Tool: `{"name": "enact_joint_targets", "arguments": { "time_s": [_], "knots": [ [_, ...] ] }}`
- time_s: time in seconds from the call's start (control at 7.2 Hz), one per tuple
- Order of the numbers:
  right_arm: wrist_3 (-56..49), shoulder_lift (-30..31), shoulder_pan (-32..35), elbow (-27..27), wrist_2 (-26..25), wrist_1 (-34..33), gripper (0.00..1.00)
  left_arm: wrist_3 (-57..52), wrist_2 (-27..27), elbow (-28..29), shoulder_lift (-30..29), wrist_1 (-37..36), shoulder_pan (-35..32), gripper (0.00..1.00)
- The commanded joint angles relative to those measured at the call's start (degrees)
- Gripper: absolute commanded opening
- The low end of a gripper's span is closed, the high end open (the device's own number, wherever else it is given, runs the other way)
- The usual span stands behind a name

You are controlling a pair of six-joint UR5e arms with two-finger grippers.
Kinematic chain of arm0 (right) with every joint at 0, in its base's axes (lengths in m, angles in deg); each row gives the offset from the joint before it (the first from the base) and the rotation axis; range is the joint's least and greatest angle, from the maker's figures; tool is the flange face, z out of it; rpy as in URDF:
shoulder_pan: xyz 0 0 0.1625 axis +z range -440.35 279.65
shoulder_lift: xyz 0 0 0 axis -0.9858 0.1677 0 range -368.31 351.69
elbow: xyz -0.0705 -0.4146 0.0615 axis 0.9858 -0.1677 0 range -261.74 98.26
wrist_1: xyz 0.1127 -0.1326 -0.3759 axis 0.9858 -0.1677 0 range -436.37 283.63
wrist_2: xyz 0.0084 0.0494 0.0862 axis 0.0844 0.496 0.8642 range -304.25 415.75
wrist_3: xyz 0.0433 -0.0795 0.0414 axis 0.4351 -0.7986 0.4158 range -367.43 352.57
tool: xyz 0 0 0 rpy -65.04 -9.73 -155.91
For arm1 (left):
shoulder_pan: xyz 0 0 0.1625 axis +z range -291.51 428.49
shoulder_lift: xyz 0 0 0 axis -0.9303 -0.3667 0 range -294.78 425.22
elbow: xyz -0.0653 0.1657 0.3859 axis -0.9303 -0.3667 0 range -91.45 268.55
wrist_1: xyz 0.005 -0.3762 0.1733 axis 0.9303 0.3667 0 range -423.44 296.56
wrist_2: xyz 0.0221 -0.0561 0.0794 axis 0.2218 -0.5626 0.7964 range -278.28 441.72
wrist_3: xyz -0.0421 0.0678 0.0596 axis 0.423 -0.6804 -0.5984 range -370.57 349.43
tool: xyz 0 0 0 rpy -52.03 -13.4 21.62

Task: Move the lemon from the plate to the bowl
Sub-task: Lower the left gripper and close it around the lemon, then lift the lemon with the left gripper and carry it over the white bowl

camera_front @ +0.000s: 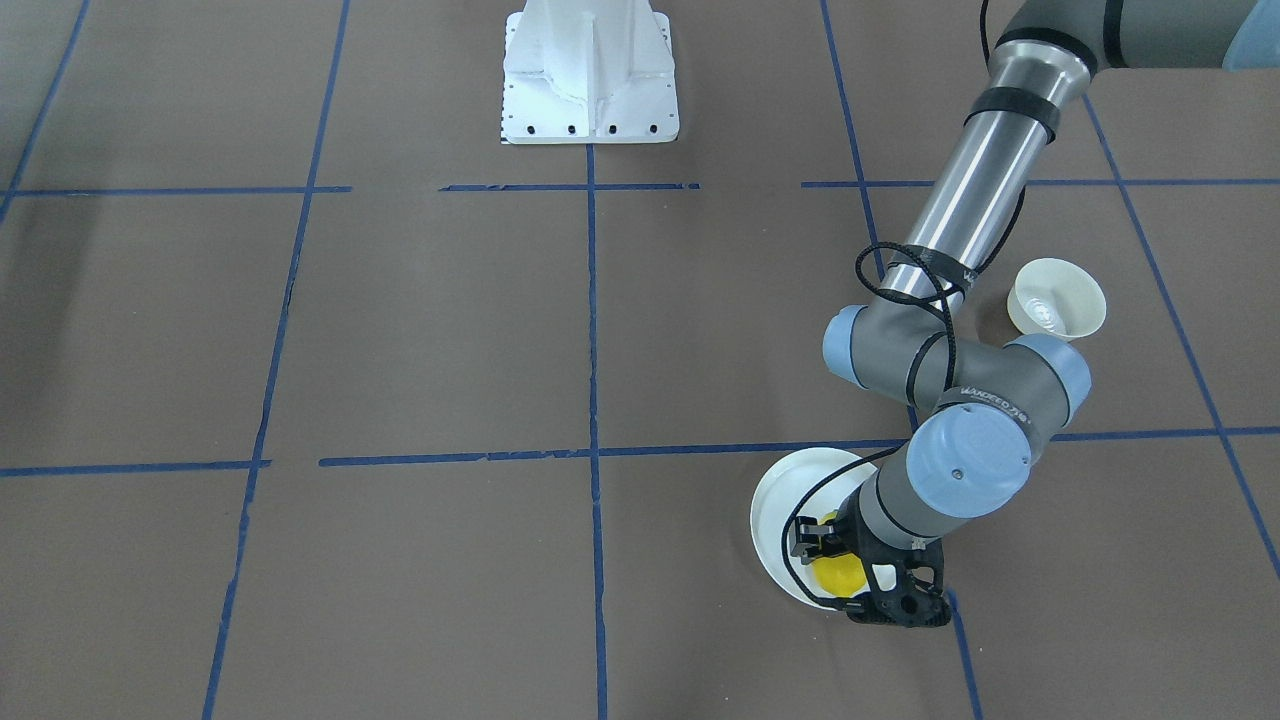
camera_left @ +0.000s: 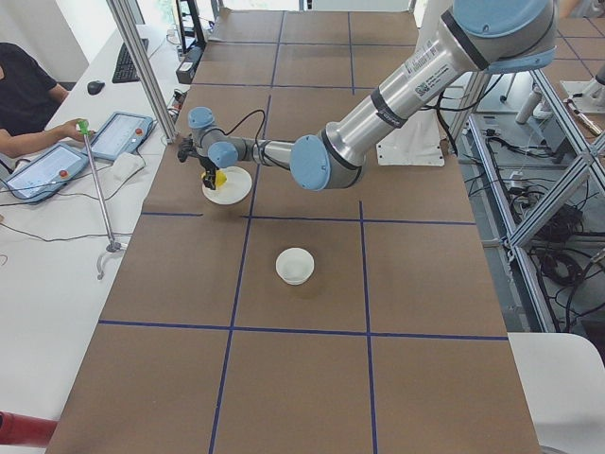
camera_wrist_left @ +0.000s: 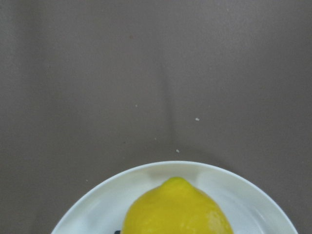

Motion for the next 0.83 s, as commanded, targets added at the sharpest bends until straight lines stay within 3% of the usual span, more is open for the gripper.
{"name": "enact_joint_targets", "arguments": {
  "time_s": [0.0,0.28,0.42,0.69],
  "knots": [
    [0.0,0.0,0.0,0.0,-0.1,0.0,1.0,-0.5,-3.2,-14.5,8.0,-6.2,-2.6,0.0],
    [0.0,0.0,0.0,0.0,-0.1,0.0,1.0,-0.7,-3.2,-35.3,18.9,-18.2,-3.6,0.0],
    [0.0,0.0,0.0,0.0,-0.1,0.0,1.0,-0.7,-2.9,-40.9,22.9,-21.7,-3.8,0.0],
    [0.0,0.0,0.0,0.0,-0.1,0.0,1.0,-0.3,-1.1,-49.9,35.3,-19.3,-3.7,0.0]
  ]
}}
